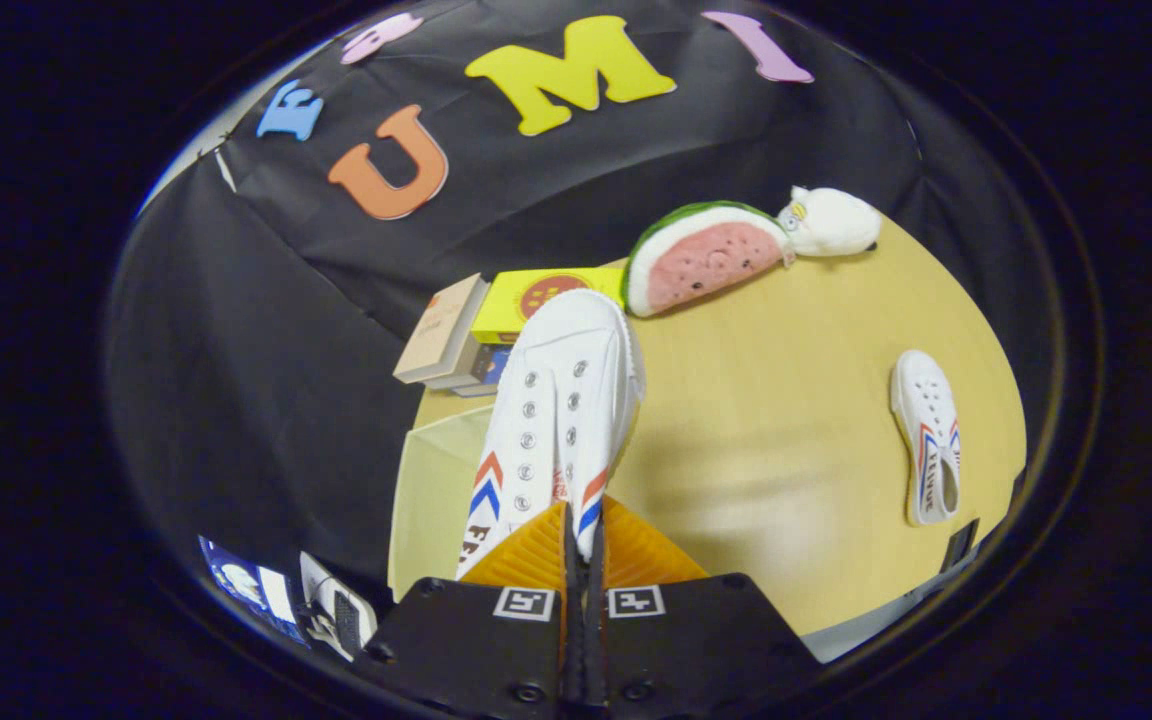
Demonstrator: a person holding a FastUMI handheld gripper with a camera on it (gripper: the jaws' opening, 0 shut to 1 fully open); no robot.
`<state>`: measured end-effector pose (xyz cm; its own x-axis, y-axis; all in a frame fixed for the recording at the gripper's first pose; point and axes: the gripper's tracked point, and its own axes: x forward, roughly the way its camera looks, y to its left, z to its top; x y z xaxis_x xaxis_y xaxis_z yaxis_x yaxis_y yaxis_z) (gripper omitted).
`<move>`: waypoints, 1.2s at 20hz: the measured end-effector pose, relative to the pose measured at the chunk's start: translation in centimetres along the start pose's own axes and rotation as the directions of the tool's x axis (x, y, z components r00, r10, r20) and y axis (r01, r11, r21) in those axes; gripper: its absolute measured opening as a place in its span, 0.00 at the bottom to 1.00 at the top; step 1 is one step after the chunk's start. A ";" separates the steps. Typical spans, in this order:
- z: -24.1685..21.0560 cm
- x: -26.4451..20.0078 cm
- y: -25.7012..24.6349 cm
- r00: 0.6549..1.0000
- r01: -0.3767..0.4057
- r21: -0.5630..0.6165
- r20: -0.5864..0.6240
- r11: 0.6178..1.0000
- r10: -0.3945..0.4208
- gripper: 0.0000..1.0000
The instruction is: Open the storage box then place both shoes into the box .Put the left shoe in first, then the right shoe, with the right side of both shoes facing outward in a uniform manner.
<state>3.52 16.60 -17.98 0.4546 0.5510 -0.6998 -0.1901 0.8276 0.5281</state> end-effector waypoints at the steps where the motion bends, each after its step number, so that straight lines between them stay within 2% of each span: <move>1: -0.5 0.7 2.1 1.000 -0.006 -0.022 -0.007 1.000 0.006 0.06; 4: -3.0 3.8 7.5 0.999 -0.029 -0.057 -0.048 0.998 0.026 0.06; 7: -5.9 7.6 10.6 0.996 -0.026 -0.072 -0.092 0.997 0.020 0.06; 13: -9.6 12.7 11.7 0.986 0.045 -0.078 -0.156 0.996 -0.057 0.06; 16: -9.9 13.4 11.7 0.982 0.076 -0.083 -0.164 0.994 -0.088 0.06; 18: -10.0 13.3 12.1 0.984 0.068 -0.099 -0.160 0.993 -0.083 0.07; 19: -9.9 13.9 12.7 0.987 0.047 -0.095 -0.148 0.994 -0.061 0.18; 20: -9.3 13.8 13.0 0.989 0.040 -0.104 -0.136 0.994 -0.054 0.25; 22: -8.5 13.8 13.0 0.992 0.041 -0.139 -0.114 0.989 -0.058 0.63; 23: -8.2 13.3 13.2 0.994 0.042 -0.148 -0.097 0.988 -0.057 0.73; 24: -7.6 12.5 13.0 0.996 0.046 -0.153 -0.072 0.987 -0.057 0.76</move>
<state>0.10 35.10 -23.51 0.4006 0.5092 -0.7617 -0.2997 0.8585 0.4162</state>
